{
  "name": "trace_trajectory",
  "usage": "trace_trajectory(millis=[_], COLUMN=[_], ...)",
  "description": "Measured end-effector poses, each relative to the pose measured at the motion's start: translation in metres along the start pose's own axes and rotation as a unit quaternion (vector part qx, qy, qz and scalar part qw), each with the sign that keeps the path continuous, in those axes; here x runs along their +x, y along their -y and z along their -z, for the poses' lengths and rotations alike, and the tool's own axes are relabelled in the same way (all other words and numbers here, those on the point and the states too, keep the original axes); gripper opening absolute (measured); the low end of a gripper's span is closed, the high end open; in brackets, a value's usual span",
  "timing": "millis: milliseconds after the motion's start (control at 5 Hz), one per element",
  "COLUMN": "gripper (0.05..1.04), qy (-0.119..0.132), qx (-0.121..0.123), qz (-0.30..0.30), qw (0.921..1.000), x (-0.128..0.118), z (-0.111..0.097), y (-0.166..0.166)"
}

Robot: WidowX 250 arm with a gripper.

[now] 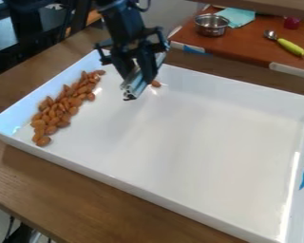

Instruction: Sweep into pile

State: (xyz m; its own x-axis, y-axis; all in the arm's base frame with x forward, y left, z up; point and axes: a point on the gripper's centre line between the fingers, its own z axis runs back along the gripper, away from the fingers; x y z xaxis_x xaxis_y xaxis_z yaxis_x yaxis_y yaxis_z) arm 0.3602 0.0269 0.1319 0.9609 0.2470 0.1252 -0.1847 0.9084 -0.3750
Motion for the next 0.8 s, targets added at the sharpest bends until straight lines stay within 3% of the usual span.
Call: trace_trajectory(millis=[400,800], gripper=[0.381,0.381], qy=[-0.009,-0.011], qx=[0.045,0.075], qz=[0.013,0.000], qw=[0.9989,0.9972], x=[0.002,0.005], z=[0.040,0.060], y=[0.018,0.007])
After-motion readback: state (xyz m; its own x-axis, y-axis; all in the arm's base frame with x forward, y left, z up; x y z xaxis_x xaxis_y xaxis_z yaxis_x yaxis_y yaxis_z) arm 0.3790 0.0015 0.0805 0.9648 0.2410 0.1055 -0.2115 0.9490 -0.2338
